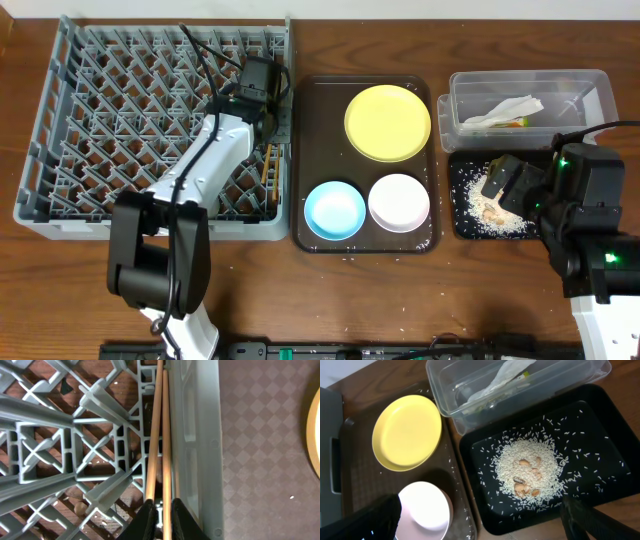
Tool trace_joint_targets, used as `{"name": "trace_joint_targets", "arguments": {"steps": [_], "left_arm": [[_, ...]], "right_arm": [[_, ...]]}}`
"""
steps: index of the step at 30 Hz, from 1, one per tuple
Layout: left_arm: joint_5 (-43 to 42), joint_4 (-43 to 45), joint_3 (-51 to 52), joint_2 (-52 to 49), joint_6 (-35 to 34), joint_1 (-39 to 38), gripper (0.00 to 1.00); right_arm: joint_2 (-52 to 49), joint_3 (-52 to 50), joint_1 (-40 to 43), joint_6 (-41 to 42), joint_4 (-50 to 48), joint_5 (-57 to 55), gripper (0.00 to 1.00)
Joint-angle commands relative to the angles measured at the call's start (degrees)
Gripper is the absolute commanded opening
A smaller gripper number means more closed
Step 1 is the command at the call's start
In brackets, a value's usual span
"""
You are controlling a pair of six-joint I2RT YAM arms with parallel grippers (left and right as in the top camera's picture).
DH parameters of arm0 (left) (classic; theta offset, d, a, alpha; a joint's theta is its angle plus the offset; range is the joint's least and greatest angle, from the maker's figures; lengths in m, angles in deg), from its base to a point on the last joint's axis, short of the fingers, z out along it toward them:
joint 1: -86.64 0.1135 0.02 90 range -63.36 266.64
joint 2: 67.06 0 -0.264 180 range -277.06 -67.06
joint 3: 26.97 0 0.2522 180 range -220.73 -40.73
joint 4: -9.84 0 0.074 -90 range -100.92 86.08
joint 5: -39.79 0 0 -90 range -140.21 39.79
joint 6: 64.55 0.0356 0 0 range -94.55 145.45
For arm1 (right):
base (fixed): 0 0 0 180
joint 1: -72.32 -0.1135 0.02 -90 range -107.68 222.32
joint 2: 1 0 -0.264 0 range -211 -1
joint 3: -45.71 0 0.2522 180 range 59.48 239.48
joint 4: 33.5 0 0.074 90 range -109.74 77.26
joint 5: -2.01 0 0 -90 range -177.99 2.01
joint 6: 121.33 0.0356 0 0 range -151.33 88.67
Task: Sort waste into correct bins and load items into the dishwasher
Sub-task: 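Grasp the second chopstick with the left gripper and insert it into the rack, then reach the left gripper to the pink bowl and grasp its rim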
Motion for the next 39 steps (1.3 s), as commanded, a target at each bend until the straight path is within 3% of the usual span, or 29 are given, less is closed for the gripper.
{"name": "trace_joint_targets", "arguments": {"steps": [1, 7, 11, 13, 17, 20, 23, 31, 34, 37, 39], "left_arm": [[-0.1, -0.9, -1.0, 3.4, -0.5, 0.1, 0.27], [-1.9, -6.0, -1.2, 17.9, -3.0, -0.6, 0.47], [-18.8, -11.0, -1.1, 24.3, -3.1, -3.8, 0.54], [-22.1, -10.6, -1.0, 24.3, -3.1, -7.6, 0.54], [-18.4, -7.5, -0.9, 21.1, -0.7, -15.5, 0.54], [-13.7, -5.3, -0.9, 14.7, 6.3, -22.3, 0.58], [-10.4, -3.9, -0.9, 8.5, 9.5, -25.5, 0.58], [-7.3, 3.9, -0.9, -3.7, 9.4, -26.3, 0.57], [-7.5, 4.1, -0.9, -7.4, 9.0, -26.6, 0.48], [-7.5, 4.1, -0.9, -9.6, 9.0, -26.6, 0.46], [-7.6, 4.3, -0.9, -10.9, 9.0, -26.6, 0.37]], "right_arm": [[-0.1, 0.0, 0.6, -0.2, 0.2, -1.0, 0.99], [-0.1, 0.0, 0.6, -0.2, 0.2, -1.0, 0.99], [-0.1, 0.0, 0.6, -0.2, 0.2, -1.0, 0.99], [-0.1, 0.0, 0.6, -0.2, 0.2, -1.0, 0.99], [-0.1, 0.0, 0.6, -0.2, 0.2, -1.0, 0.99], [-0.1, 0.0, 0.6, -0.2, 0.2, -1.0, 0.99], [-0.1, 0.0, 0.6, -0.2, 0.2, -1.0, 0.99], [-0.1, 0.0, 0.6, -0.2, 0.2, -1.0, 0.99], [-0.1, 0.0, 0.6, -0.2, 0.2, -1.0, 0.99], [-0.1, 0.0, 0.6, -0.2, 0.2, -1.0, 0.99], [-0.1, 0.0, 0.6, -0.2, 0.2, -1.0, 0.99]]}}
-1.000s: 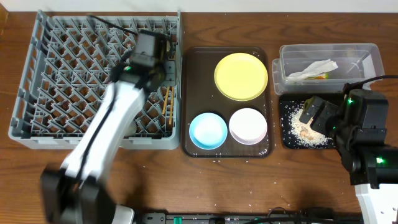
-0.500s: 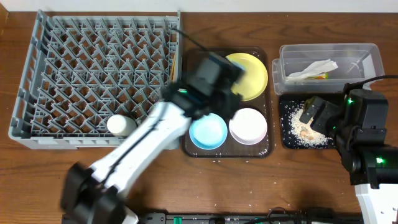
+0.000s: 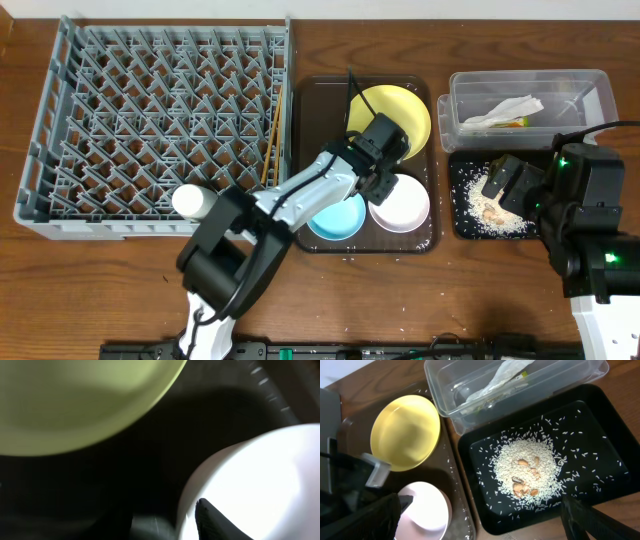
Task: Sort waste into correct bins and load items into the dishwasher
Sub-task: 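Reach the left gripper to the pink bowl and grasp its rim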
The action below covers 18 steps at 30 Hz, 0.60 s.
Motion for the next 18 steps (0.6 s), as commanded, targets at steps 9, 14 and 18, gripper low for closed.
{"name": "trace_joint_targets", "arguments": {"steps": [9, 14, 18], "left_arm": [[-3.7, 1.3, -0.5, -1.4, -1.9, -0.2, 0.08], [-5.2, 1.2, -2.8, 6.1, -4.9, 0.0, 0.08], [9.2, -1.2, -2.9, 15.1, -5.9, 0.9, 0.08]], "right_arm": [[0.0, 0.0, 0.6, -0.2, 0.1, -0.6, 0.99], [0.0, 0.0, 0.6, -0.2, 0.1, -0.6, 0.99], [0.0, 0.0, 0.6, -0.2, 0.1, -0.6, 0.99]]}}
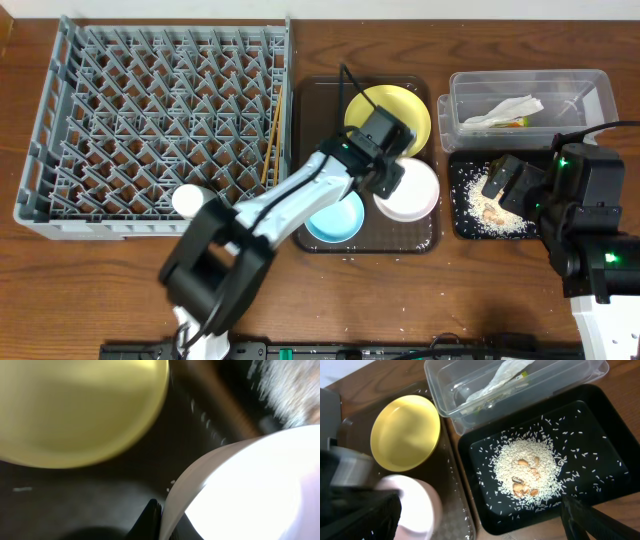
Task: Sort waste into correct bins and load items into the dishwasher
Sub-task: 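Reach the left gripper to the pink bowl and grasp its rim, then carry the pink bowl into the grey rack and release it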
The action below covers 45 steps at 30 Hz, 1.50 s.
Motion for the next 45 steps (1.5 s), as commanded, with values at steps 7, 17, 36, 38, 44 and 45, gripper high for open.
{"name": "trace_joint_targets", "arguments": {"steps": [7, 17, 36, 38, 44, 45], "left_arm": [[62.9, -13.2, -2.4, 14.3, 0.3, 3.8, 0.07], [80.9, -15.0, -1.2, 12.1, 7.1, 19.9, 0.07], [87.4, -13.9, -1.2, -5.7, 2.9, 24.2, 0.07], [87.4, -14.0, -1.1, -6.8, 2.4, 23.9, 0.07], [88.2, -14.0, -1.2, -6.8, 2.3, 20.5, 0.08], [88.2, -14.0, -1.2, -6.8, 2.3, 20.3, 0.08]], "right_arm": [[0.0, 0.0, 0.6, -0.2, 0.0, -0.6, 0.99], [0.0, 0.0, 0.6, -0.2, 0.0, -0.6, 0.99], [0.0, 0.0, 0.6, -0.2, 0.0, -0.6, 0.99], [0.0, 0.0, 0.6, -0.2, 0.0, -0.6, 0.99], [0.0, 0.0, 0.6, -0.2, 0.0, -0.6, 0.99], [0.0, 0.0, 0.6, -0.2, 0.0, -0.6, 0.99]]}}
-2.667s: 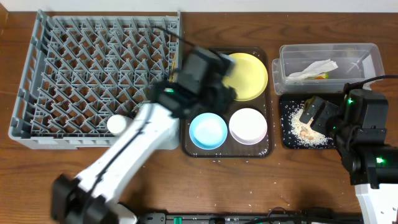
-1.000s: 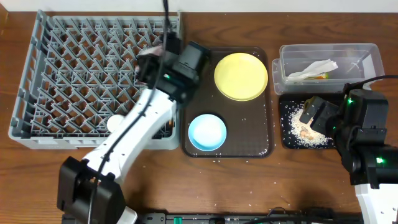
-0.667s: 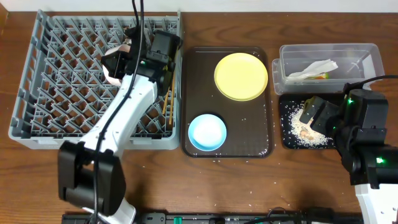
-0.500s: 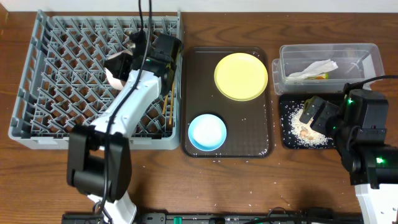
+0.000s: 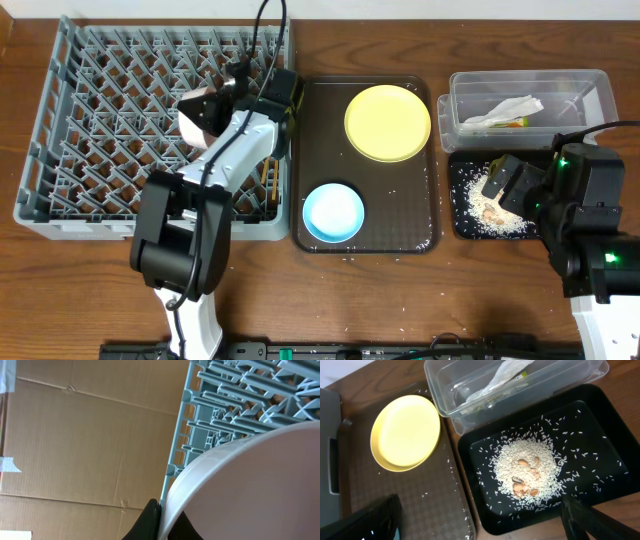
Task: Sort waste into correct bins and load items into the dishwasher
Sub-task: 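Carry the pink bowl into the grey rack and release it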
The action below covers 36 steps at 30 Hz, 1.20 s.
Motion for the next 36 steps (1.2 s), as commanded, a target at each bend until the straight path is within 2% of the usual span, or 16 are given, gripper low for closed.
{"name": "trace_joint_targets", "arguments": {"steps": [1, 3, 4, 5, 9, 13, 20, 21, 23, 24, 25, 28, 31, 36], "left_arm": [[-2.3, -0.1, 0.5, -2.1, -0.9, -2.2, 0.09], [-2.8, -0.1, 0.5, -2.1, -0.9, -3.1, 0.17], [-3.6, -0.1, 0.5, -2.1, -1.0, -3.5, 0.17], [-5.2, -0.1, 0.5, -2.1, -0.9, -3.9, 0.23], [-12.2, -0.2, 0.5, -1.8, -0.9, -6.4, 0.34], [-26.4, 0.1, 0.3, 1.9, -1.0, -9.4, 0.48], [-47.3, -0.2, 0.3, 13.4, -2.0, -11.0, 0.51], [-49.2, -0.3, 0.3, 15.2, -3.0, -10.7, 0.47], [-52.9, -0.9, 0.3, 19.7, -5.4, -9.1, 0.27], [-54.2, -1.3, 0.3, 21.3, -6.4, -8.1, 0.13], [-56.0, -1.8, 0.3, 23.2, -7.6, -6.3, 0.08], [-63.6, -3.0, 0.3, 25.8, -8.5, -0.3, 0.08], [-74.9, -3.8, 0.6, 24.5, -8.5, 7.5, 0.08], [-81.7, -2.6, 0.7, 18.6, -6.7, 16.8, 0.08]], "right_arm": [[0.0, 0.0, 0.6, -0.2, 0.1, -0.6, 0.99], [0.0, 0.0, 0.6, -0.2, 0.1, -0.6, 0.99], [0.0, 0.0, 0.6, -0.2, 0.1, -0.6, 0.99], [0.0, 0.0, 0.6, -0.2, 0.1, -0.6, 0.99], [0.0, 0.0, 0.6, -0.2, 0.1, -0.6, 0.99], [0.0, 0.0, 0.6, -0.2, 0.1, -0.6, 0.99], [0.0, 0.0, 0.6, -0.2, 0.1, -0.6, 0.99], [0.0, 0.0, 0.6, -0.2, 0.1, -0.6, 0.99], [0.0, 0.0, 0.6, -0.2, 0.1, -0.6, 0.99], [0.0, 0.0, 0.6, -0.2, 0.1, -0.6, 0.99], [0.0, 0.0, 0.6, -0.2, 0.1, -0.6, 0.99], [0.0, 0.0, 0.6, -0.2, 0.1, -0.6, 0.99], [0.0, 0.0, 0.6, -0.2, 0.1, -0.6, 0.99], [0.0, 0.0, 0.6, -0.2, 0.1, -0.6, 0.99]]}}
